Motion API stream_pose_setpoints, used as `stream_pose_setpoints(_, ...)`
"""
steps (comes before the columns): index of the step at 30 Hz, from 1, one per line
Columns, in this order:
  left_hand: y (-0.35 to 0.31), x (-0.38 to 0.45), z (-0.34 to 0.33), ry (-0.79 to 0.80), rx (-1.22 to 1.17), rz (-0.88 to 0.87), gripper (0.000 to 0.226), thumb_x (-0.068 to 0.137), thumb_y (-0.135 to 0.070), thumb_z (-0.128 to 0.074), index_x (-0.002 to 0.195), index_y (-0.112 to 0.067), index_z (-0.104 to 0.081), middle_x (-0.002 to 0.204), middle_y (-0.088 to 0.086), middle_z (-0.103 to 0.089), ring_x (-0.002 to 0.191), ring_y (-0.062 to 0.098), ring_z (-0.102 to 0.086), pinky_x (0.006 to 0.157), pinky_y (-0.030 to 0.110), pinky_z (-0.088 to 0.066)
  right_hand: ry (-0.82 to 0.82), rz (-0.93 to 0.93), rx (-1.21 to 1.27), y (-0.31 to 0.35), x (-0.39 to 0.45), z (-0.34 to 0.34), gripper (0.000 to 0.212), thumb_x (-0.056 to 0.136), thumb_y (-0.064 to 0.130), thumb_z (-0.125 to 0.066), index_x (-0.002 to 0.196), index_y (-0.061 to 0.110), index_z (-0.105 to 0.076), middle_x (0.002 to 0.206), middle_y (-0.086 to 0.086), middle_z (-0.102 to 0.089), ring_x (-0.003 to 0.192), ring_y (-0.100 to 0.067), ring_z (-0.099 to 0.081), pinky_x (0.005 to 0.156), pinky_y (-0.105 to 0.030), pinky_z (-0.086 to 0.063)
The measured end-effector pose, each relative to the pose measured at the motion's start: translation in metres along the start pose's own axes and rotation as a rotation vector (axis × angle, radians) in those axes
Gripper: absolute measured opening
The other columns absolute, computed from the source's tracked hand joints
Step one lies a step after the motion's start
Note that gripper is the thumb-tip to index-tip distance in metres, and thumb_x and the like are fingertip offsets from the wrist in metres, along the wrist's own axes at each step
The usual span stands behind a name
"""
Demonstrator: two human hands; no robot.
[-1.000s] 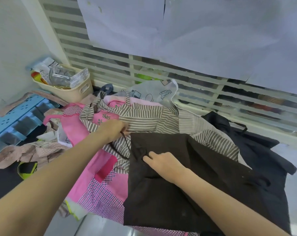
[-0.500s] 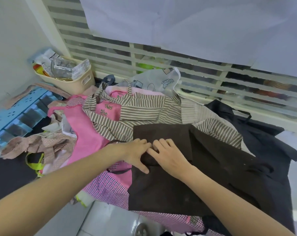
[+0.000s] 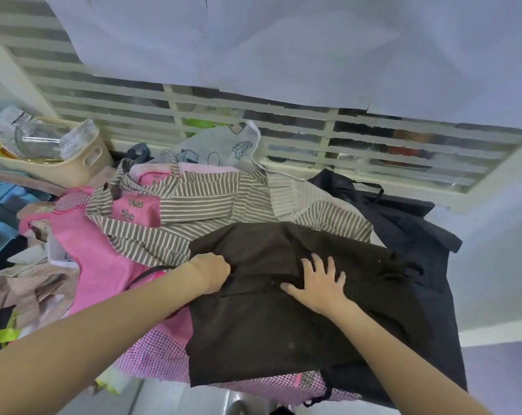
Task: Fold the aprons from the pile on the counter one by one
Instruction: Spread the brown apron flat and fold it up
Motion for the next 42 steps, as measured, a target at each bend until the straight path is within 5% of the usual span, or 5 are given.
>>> stream_pose_setpoints(9, 0.009, 0.013, 0.021, 0.438, -0.139, 0.024, 0.056, 0.087, -0.045, -0.059, 0.122, -0.001, -0.057, 0.121, 0.012, -0.06, 0.102, 0.026, -0.06, 0.08, 0.029, -0.047, -0.164, -0.084, -0.182, -0.073, 0.033, 0.081, 0.089, 0.089, 0.054, -0.052, 0.152, 0.016, -0.002, 0.157, -0.015, 0.013, 0.143, -0.04, 0.011, 0.115, -0.057, -0.002)
stream_pose_setpoints(15, 0.038, 0.03, 0.068, -0.228, -0.624, 0.138, 0.051, 0.092, -0.018, -0.055, 0.137, -0.007, -0.034, 0.101, 0.009, -0.06, 0.086, 0.027, -0.066, 0.078, 0.027, -0.045, 0.01, 0.041, -0.399, -0.076, 0.039, 0.057, 0.078, 0.085, 0.044, -0.064, 0.146, 0.015, -0.025, 0.154, -0.007, -0.017, 0.141, -0.035, -0.019, 0.113, -0.054, -0.017)
stream_pose_setpoints(19, 0.028, 0.05, 0.048, -0.149, -0.885, 0.181, 0.043, 0.093, -0.004, -0.046, 0.134, -0.001, -0.035, 0.124, 0.017, -0.054, 0.082, 0.031, -0.07, 0.085, 0.031, -0.05, -0.146, 0.148, -0.566, -0.075, 0.046, 0.058, 0.03, 0.096, 0.019, -0.047, 0.125, 0.017, -0.056, 0.131, -0.005, -0.046, 0.125, -0.032, -0.043, 0.112, -0.053, -0.019)
stream_pose_setpoints(29, 0.049, 0.056, 0.047, -0.187, -0.818, 0.25, 0.019, 0.095, -0.005, -0.039, 0.087, -0.003, -0.056, 0.077, 0.019, -0.071, 0.031, -0.004, -0.05, 0.046, 0.007, -0.037, -0.153, 0.137, -0.268, -0.093, 0.092, 0.18, 0.03, 0.099, 0.02, -0.044, 0.122, 0.019, -0.063, 0.128, -0.004, -0.058, 0.117, -0.027, -0.052, 0.1, -0.043, -0.037)
stream_pose_setpoints(42, 0.055, 0.048, 0.062, -0.334, -0.532, 0.245, 0.024, 0.097, -0.015, -0.036, 0.099, -0.008, -0.059, 0.046, -0.003, -0.053, 0.052, 0.016, -0.062, 0.071, 0.03, -0.049, -0.297, -0.02, -0.445, -0.101, 0.089, 0.163, 0.022, 0.091, 0.004, -0.043, 0.101, 0.013, -0.062, 0.101, -0.009, -0.055, 0.108, -0.031, -0.048, 0.103, -0.049, -0.028)
Point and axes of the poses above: each hand's wrist, its own x-axis towards the middle knuckle, its own z-axis out of the back of the hand, y = z × x, the point moved 3 cm from there along x, towards the middle knuckle
